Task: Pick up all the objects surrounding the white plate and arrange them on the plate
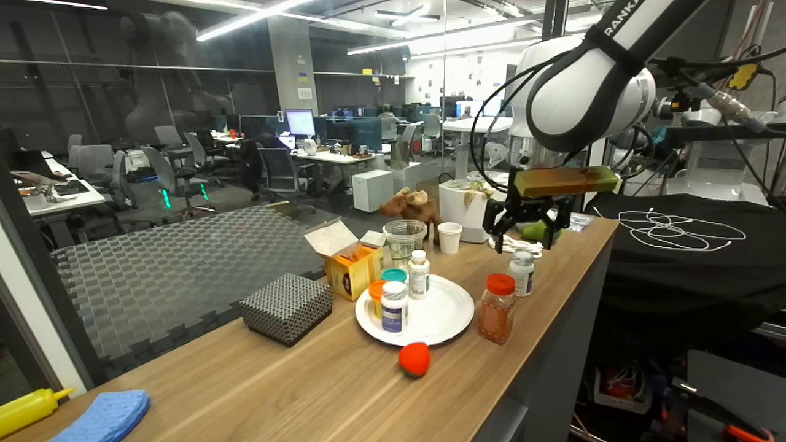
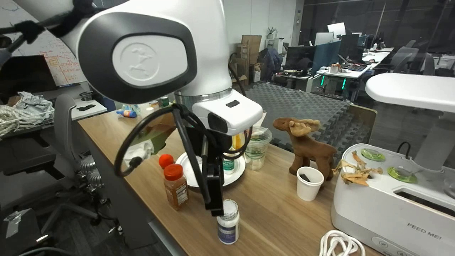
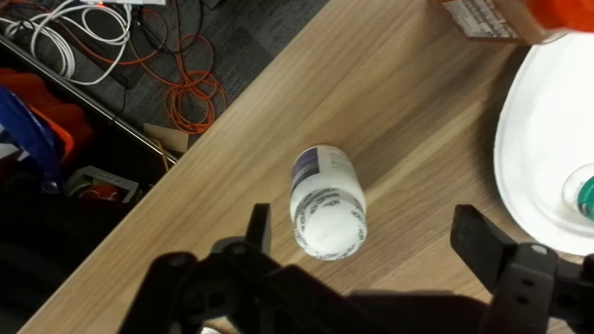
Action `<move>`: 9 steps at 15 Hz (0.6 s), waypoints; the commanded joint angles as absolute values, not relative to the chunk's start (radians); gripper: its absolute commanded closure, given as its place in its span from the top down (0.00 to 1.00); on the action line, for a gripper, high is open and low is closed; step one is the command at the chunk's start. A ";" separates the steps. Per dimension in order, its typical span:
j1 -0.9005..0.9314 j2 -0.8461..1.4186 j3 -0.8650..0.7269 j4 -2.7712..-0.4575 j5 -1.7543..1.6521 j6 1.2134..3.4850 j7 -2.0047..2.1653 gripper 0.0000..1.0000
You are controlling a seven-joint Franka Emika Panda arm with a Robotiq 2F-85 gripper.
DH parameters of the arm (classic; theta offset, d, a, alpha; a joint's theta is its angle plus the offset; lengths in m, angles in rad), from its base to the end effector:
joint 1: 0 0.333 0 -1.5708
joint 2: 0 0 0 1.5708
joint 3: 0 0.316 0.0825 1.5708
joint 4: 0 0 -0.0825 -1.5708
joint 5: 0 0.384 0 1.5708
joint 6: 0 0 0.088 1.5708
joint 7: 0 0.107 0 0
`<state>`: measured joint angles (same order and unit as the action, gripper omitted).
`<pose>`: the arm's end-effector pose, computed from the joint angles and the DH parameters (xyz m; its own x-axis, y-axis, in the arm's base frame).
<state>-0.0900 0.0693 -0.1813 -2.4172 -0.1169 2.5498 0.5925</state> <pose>0.4802 -0.1323 0.2876 0.7172 -0.6902 0.0962 -0.6955 -0.7176 0.0360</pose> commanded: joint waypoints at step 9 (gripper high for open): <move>-0.122 0.147 -0.184 -2.379 -0.003 2.604 0.596 1.00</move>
